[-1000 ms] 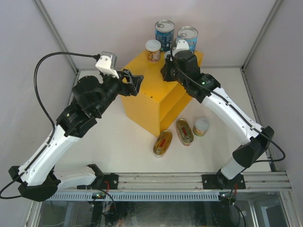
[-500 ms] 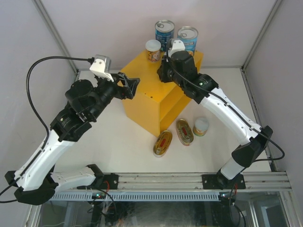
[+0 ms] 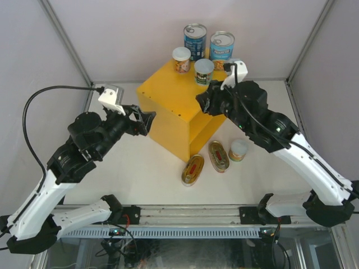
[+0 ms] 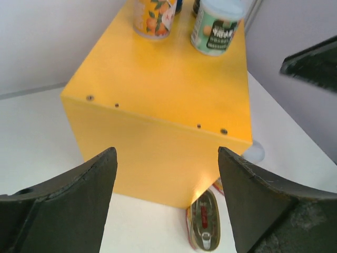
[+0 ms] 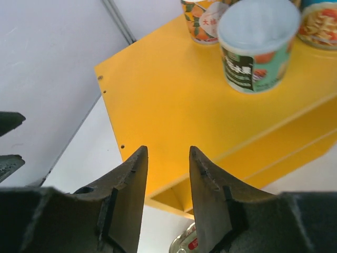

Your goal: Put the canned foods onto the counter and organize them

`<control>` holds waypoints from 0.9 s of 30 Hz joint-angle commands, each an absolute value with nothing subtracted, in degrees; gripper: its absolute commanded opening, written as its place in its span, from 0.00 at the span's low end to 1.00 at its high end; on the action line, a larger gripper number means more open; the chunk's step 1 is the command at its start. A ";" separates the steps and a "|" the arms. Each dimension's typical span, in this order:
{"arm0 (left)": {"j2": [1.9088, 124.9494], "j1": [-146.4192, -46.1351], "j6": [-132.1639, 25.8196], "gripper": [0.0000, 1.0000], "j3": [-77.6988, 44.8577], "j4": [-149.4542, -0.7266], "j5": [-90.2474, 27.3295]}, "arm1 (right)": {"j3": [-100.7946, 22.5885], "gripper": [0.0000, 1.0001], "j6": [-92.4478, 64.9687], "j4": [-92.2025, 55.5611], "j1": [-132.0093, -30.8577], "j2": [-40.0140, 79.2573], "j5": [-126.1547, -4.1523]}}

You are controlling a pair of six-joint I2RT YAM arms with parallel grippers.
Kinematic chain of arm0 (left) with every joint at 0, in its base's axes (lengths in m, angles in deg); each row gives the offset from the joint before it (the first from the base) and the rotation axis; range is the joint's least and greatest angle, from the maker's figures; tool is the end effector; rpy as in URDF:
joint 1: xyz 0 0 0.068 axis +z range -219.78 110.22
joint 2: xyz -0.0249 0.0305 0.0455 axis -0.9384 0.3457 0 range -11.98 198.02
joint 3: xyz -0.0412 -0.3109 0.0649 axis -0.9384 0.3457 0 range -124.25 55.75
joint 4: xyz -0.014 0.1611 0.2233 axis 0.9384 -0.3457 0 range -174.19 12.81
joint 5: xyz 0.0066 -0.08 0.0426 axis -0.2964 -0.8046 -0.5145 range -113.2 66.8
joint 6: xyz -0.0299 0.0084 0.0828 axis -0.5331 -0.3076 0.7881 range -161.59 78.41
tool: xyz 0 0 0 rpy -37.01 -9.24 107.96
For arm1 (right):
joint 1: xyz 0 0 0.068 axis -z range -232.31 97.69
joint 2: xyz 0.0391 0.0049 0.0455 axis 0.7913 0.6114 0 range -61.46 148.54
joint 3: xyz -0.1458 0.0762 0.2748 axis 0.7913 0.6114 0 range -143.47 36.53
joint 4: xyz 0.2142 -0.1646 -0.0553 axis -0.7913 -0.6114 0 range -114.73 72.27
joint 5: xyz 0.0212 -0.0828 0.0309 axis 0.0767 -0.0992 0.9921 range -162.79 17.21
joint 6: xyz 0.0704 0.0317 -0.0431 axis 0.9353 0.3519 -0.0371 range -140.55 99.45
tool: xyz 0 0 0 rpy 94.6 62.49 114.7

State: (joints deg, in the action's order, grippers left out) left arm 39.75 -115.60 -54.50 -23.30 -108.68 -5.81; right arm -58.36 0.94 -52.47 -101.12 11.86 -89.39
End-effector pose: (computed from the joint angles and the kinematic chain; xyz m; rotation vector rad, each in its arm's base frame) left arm 0.1413 -0.1116 0.5209 0.2426 1.6494 -0.5327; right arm 0.2114 0.2078 0.5305 -0.2256 1.8197 0.6145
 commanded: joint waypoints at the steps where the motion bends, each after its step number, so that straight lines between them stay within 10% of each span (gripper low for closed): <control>1: 35.81 -118.66 -56.28 0.81 -19.02 -111.83 -3.39 | -53.45 0.38 3.89 -53.40 -101.96 7.30 -92.82; 27: 42.46 -149.89 -76.53 0.84 14.56 -94.17 17.57 | -30.20 0.62 14.18 -62.25 -101.96 -12.97 -99.61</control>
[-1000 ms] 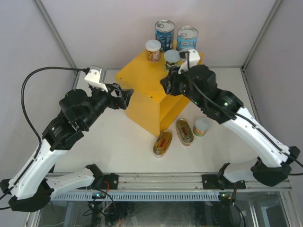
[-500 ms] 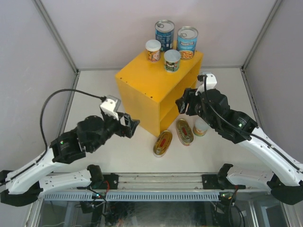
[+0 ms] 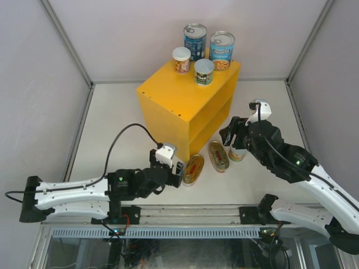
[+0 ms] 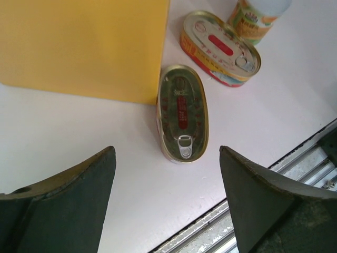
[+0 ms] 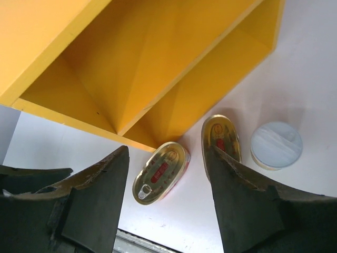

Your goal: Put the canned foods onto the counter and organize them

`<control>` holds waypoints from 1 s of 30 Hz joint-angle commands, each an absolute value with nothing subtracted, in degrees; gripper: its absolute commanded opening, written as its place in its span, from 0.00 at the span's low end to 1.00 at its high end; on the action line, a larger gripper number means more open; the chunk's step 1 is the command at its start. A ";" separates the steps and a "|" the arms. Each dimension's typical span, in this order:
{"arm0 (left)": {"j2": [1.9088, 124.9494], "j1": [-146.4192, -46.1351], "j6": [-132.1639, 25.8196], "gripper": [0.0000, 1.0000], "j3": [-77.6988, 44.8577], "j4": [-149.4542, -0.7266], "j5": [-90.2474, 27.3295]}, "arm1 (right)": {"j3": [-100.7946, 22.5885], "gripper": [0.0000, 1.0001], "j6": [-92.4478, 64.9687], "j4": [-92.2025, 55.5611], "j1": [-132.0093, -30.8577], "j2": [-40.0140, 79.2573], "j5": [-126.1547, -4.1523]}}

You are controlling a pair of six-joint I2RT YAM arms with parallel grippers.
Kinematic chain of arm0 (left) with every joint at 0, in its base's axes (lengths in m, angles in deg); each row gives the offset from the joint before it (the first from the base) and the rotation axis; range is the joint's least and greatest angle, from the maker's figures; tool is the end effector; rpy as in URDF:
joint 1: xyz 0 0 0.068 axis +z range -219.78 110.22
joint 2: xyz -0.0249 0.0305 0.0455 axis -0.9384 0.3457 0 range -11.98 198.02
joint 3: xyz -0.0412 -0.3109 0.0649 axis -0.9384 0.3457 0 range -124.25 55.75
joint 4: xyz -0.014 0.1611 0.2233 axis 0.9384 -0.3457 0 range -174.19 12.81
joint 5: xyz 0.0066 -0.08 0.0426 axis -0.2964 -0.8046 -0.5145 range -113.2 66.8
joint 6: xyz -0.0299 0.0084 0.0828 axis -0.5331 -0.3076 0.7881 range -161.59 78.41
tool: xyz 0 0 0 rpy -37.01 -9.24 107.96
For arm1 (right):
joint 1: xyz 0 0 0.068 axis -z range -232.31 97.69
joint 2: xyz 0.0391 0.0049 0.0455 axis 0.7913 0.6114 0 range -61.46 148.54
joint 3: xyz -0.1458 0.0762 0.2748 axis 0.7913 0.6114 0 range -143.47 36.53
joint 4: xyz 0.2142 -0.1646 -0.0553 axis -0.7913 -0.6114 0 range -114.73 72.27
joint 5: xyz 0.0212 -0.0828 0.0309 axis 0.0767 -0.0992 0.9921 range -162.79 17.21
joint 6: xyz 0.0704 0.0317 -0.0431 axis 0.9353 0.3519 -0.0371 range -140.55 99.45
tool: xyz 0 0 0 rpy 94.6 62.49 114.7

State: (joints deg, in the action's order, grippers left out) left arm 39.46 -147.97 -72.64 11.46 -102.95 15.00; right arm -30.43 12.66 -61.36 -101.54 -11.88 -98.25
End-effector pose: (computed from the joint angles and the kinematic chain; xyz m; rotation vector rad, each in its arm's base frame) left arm 0.0895 -0.1903 0.3115 0.4571 1.9948 -0.4889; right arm 0.1414 0.1126 0.4225 -0.0007 2.0135 0.4783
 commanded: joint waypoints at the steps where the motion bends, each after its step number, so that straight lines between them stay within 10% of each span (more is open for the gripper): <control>1: 43.68 -150.40 -77.13 0.84 15.14 -93.03 17.65 | -30.14 0.62 14.24 -62.46 -101.96 -13.14 -99.66; 30: 66.65 -152.80 -85.95 0.93 20.33 -77.02 21.07 | -29.47 0.62 18.20 -68.94 -101.94 -17.49 -100.04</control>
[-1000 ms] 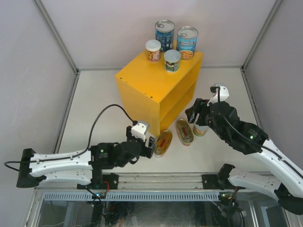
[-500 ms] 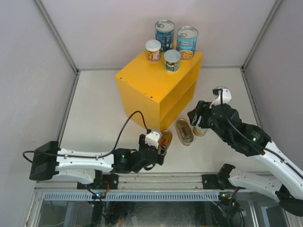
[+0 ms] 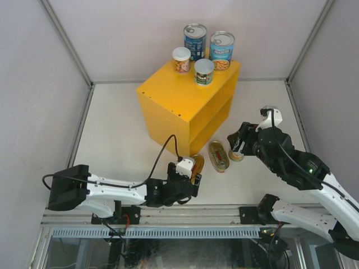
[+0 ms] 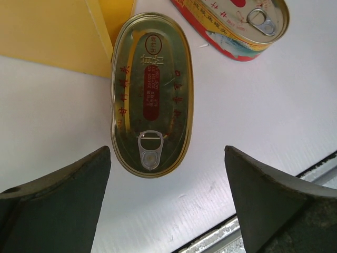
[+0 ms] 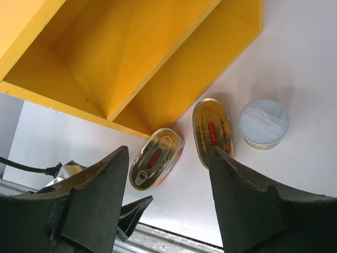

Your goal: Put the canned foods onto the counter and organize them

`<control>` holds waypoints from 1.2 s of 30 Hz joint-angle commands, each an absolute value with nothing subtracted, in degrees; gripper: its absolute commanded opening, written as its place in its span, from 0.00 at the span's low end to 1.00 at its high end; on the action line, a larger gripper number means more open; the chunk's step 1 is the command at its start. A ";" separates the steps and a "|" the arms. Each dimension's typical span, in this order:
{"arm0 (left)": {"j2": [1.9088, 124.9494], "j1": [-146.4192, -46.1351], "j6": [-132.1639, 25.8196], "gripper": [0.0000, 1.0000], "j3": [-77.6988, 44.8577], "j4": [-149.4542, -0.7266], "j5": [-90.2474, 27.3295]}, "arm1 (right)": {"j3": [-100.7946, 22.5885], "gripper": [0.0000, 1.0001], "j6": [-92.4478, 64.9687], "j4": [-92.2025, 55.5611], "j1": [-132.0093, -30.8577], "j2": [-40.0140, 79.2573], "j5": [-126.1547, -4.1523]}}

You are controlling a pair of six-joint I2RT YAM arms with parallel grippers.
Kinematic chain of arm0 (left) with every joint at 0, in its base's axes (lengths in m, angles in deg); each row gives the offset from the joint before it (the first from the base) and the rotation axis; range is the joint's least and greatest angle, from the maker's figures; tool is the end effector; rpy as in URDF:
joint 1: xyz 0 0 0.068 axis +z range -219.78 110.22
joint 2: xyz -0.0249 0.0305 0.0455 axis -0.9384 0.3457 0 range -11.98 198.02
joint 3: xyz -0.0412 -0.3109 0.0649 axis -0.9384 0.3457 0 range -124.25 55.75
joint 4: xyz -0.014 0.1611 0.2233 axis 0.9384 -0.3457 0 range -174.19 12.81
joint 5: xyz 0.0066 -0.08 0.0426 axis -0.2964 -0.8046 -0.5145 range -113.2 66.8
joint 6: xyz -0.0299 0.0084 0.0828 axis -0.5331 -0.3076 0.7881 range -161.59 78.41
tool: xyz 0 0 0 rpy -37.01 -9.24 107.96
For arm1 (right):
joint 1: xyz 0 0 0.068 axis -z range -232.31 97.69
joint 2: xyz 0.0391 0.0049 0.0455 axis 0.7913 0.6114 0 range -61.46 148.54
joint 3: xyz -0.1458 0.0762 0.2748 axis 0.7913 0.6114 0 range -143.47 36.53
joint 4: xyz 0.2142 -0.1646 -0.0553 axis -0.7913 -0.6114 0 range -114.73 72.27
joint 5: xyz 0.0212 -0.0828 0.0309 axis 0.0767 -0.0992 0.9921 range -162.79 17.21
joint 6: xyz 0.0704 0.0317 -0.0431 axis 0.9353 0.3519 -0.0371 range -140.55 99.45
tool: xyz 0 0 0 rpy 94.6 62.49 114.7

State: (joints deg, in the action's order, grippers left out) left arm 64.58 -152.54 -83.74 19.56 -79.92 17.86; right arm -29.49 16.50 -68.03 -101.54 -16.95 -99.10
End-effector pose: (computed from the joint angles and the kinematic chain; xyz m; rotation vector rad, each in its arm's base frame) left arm 0.0868 -0.2729 0.2039 0.4122 2.1048 -0.4478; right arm 0.1200 0.0862 0.4144 0.0635 2.0490 0.4752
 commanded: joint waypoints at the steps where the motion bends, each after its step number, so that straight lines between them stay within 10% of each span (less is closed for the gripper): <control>1: 67.23 -152.78 -86.04 0.93 20.40 -76.97 21.26 | -29.50 0.62 18.36 -69.35 -101.96 -17.58 -99.99; 36: 74.20 -150.45 -83.86 0.96 24.31 -66.02 23.61 | -28.42 0.62 18.67 -69.35 -102.22 -16.23 -100.13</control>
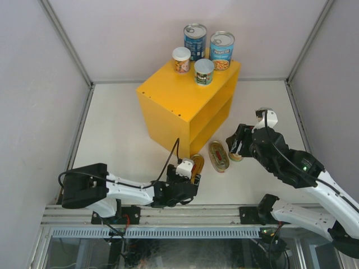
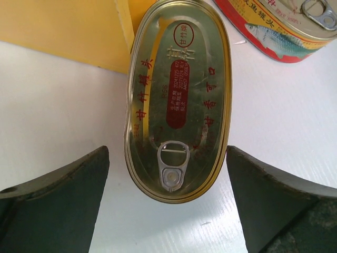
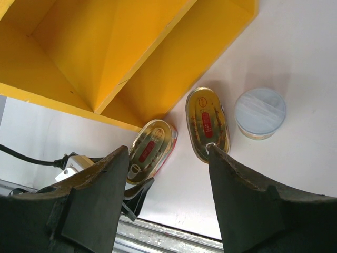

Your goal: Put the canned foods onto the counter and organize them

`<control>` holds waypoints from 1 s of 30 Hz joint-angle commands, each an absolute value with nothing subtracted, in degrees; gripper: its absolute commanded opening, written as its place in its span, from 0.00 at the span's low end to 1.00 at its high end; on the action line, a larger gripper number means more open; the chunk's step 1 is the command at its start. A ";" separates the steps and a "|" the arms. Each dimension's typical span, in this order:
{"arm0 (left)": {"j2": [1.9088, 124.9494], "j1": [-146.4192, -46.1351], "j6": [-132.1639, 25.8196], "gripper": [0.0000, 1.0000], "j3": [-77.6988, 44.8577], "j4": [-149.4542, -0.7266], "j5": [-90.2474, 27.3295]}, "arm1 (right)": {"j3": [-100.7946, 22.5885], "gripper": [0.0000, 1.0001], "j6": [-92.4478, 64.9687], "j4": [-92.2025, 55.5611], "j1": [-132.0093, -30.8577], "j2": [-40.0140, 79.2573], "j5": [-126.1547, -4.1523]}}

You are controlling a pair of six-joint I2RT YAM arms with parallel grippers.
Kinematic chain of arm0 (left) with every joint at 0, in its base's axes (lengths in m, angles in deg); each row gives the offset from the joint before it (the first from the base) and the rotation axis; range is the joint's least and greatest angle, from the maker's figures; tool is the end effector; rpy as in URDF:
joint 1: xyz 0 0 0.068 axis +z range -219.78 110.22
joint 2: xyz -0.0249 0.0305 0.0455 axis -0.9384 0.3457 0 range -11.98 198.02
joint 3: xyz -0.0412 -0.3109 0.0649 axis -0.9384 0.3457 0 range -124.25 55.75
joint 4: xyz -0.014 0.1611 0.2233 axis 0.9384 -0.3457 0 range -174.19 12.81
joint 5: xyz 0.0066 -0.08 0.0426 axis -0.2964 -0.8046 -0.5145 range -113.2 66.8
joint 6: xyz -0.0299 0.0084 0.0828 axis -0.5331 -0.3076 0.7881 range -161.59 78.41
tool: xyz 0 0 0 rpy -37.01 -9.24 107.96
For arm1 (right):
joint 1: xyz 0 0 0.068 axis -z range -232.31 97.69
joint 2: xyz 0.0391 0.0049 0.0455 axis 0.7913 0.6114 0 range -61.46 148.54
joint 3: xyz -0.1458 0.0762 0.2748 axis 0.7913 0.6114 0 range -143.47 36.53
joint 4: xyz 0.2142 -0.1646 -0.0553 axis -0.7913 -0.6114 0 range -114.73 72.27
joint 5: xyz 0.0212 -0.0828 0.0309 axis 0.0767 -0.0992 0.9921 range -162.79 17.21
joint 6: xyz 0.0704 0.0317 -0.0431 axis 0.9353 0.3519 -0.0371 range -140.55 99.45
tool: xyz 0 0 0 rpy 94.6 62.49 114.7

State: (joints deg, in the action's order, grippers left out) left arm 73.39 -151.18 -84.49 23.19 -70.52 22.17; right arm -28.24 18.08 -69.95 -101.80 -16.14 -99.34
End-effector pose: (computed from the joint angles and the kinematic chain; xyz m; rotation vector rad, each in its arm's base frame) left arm 0.0986 -0.2777 0.1611 0.3572 2.0896 -0.3362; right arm 0.1219 0.0889 0.4010 0.0698 2.1051 0.4385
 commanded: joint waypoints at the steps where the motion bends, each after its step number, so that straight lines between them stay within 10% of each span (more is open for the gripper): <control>1: 74.50 -150.26 -83.68 0.96 24.44 -65.42 23.49 | -28.41 0.62 18.60 -69.34 -102.17 -16.08 -100.19; 30: 80.44 -149.32 -80.95 0.96 27.01 -51.63 24.52 | -27.33 0.61 20.04 -69.32 -102.23 -13.18 -99.79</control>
State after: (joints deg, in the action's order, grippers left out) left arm 79.29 -149.61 -82.32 26.51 -55.46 22.34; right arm -27.46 18.67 -69.97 -101.82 -12.69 -99.32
